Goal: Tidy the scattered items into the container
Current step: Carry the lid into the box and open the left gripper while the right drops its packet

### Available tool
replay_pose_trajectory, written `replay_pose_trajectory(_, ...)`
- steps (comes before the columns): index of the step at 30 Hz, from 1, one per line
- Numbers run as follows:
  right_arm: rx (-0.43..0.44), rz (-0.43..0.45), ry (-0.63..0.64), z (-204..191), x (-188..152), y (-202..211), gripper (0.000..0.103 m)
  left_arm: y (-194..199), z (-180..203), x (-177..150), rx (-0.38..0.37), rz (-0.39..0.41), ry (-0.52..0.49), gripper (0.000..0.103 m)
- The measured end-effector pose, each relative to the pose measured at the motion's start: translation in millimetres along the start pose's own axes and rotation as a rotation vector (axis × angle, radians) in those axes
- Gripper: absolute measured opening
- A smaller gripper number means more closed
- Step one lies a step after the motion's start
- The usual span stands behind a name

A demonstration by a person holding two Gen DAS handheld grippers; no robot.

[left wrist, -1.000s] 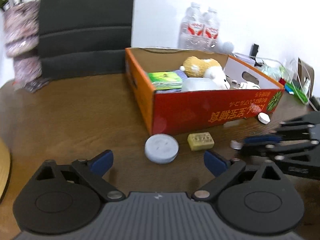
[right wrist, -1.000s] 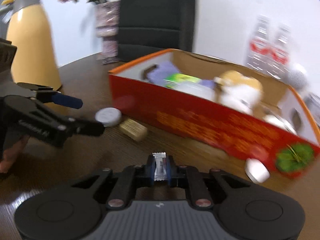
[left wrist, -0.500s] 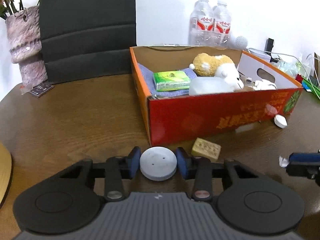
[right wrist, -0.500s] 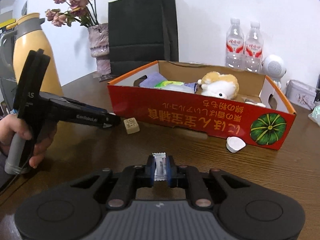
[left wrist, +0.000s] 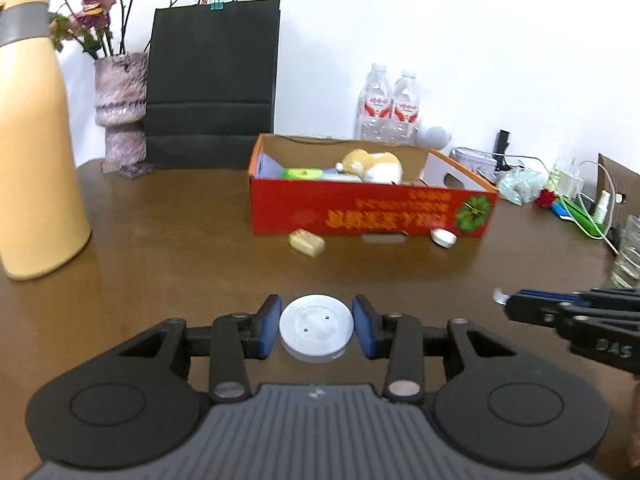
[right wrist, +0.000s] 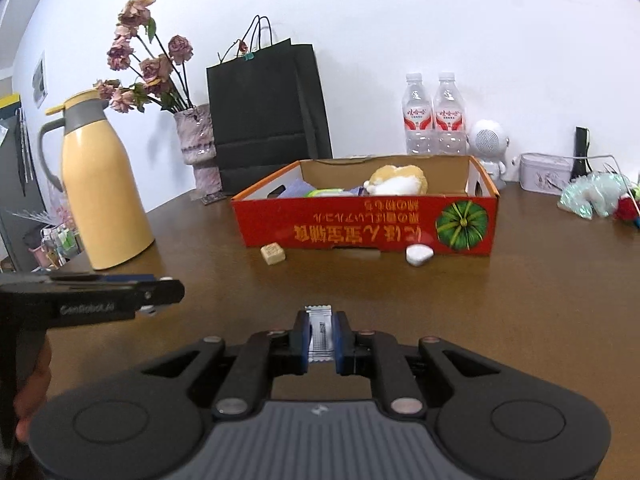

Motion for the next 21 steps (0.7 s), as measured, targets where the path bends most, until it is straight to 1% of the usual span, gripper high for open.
replay_pose_trajectory(2,0.002,-0.002,0.001,-0.3,-5.1,6.4,0.011,9.2,10.9,0.7,-0.023,0.018,-0.010,0.039)
replay_pose_trajectory(4,0.011,0.005,-0.009,0.4,-4.5,11.9,0.011,15.6,14.9,8.4,-0.021,0.038,-0.026,0.039)
replay_pose_trajectory(5,0.017,0.012,-0.015,1.1,-1.2,14.0,0.011,16.2,14.7,14.1,-0.024,0.050,-0.026,0.039)
replay_pose_trajectory(7,0.029,0.036,-0.021,3.0,12.6,17.5,0.011,12.4,9.8,29.9,-0.061,0.062,-0.009,0.040)
replay_pose_trajectory(9,0.037,0.073,-0.015,5.7,36.9,20.1,0.011,3.1,1.0,54.8,-0.095,0.071,-0.020,0.040)
replay_pose_trajectory(10,0.043,0.096,-0.006,6.8,54.5,20.2,0.011,-4.1,-3.7,70.4,-0.105,0.073,-0.032,0.040)
replay_pose_trajectory(12,0.043,0.148,0.018,8.3,95.1,18.0,0.011,-23.9,-13.8,105.1,-0.124,0.064,-0.043,0.040)
replay_pose_trajectory(14,0.036,0.156,0.018,11.8,139.8,4.1,0.011,-53.1,-24.2,138.2,-0.132,0.037,-0.054,0.040)
replay_pose_trajectory(15,0.039,0.133,0.007,14.3,160.0,-8.9,0.011,-73.7,-30.4,152.5,-0.124,0.001,-0.058,0.040)
replay_pose_trajectory(16,0.037,0.084,-0.007,17.3,177.6,-27.0,0.011,-93.3,-37.9,161.7,-0.123,-0.039,-0.039,0.040)
replay_pose_trajectory(17,0.025,0.030,-0.027,22.7,193.2,-48.8,0.011,-116.9,-45.7,168.5,-0.135,-0.099,-0.014,0.040)
replay_pose_trajectory(18,0.004,-0.035,-0.034,27.6,202.3,-71.2,0.011,-142.3,-52.8,171.0,-0.157,-0.171,0.011,0.040)
replay_pose_trajectory(19,-0.012,-0.118,-0.042,32.6,208.1,-96.8,0.011,-165.3,-59.6,169.9,-0.162,-0.233,0.031,0.040)
replay_pose_trajectory(21,-0.045,-0.292,-0.097,47.1,206.4,-146.2,0.011,-206.5,-69.2,161.6,-0.163,-0.341,0.050,0.040)
Point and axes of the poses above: each gripper's, at about its wrist camera, not at the fingertips, and y roughly against the way its jaws point, z to its right, x to its top, the point moved 9 cm from there along -y, roughly the way its jaws point, and after that the axes turned 13 degrees about -y, right-handed, at the moved point
